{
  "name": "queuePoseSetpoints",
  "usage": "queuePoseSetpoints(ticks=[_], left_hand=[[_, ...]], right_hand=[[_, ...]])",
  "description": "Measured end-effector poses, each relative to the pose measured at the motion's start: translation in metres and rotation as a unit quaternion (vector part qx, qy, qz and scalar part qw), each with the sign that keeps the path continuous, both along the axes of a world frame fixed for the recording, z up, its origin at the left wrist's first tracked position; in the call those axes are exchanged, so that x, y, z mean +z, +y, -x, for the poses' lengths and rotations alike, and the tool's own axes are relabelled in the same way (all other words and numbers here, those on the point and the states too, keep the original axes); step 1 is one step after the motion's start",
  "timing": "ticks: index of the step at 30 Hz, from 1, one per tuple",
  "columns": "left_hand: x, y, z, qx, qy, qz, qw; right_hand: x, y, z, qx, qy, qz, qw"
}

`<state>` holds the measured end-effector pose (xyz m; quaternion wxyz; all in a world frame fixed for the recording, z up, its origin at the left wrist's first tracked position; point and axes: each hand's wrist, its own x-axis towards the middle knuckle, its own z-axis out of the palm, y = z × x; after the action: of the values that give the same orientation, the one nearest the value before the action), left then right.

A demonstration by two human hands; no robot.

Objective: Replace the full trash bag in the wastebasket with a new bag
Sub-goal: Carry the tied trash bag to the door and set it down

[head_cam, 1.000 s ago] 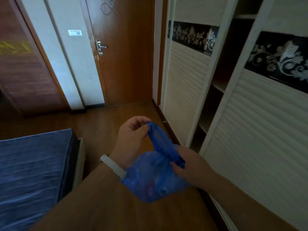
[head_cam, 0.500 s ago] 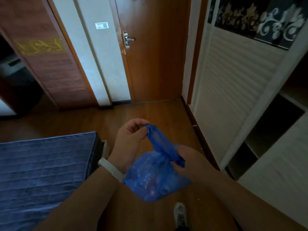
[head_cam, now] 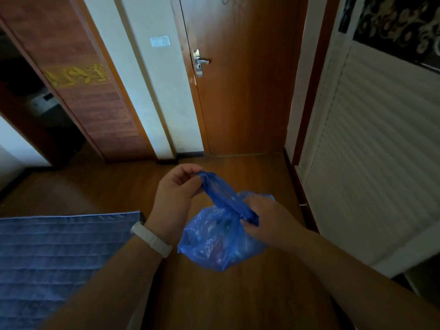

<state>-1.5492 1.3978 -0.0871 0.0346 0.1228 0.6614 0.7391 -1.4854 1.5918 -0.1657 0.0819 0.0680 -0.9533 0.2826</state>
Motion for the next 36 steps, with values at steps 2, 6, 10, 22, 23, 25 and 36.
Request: queuePoseSetpoints(ticks=[2, 6, 10, 22, 23, 25, 36], left_hand=[[0.002, 0.005, 0.024, 0.005, 0.003, -0.001, 1.0], [-0.003, 0.012, 0.077, 0.024, 0.0, -0.004, 1.0], [-0.015, 0.009, 0.14, 0.027, 0.012, -0.007, 1.0], [0.002, 0.001, 0.398, -0.002, 0.016, -0.025, 1.0], [0.004, 0.0, 0.419, -0.002, 0.012, -0.028, 1.0], [0.005, 0.0, 0.453, 0.003, -0.001, -0.031, 1.0], [-0.025, 0.046, 0.6, 0.013, -0.048, -0.024, 0.998]], right_hand=[[-0.001, 0.007, 0.025, 0.008, -0.003, -0.01, 1.0], [-0.004, 0.017, 0.087, 0.029, 0.004, -0.04, 0.999], [-0.009, 0.013, 0.148, 0.038, 0.002, -0.05, 0.998], [0.019, 0.005, 0.397, 0.021, 0.0, -0.075, 0.997], [0.023, 0.003, 0.415, 0.023, -0.003, -0.069, 0.997], [0.027, 0.002, 0.447, 0.033, -0.007, -0.055, 0.998], [0.0, 0.05, 0.593, 0.036, -0.047, -0.039, 0.997]])
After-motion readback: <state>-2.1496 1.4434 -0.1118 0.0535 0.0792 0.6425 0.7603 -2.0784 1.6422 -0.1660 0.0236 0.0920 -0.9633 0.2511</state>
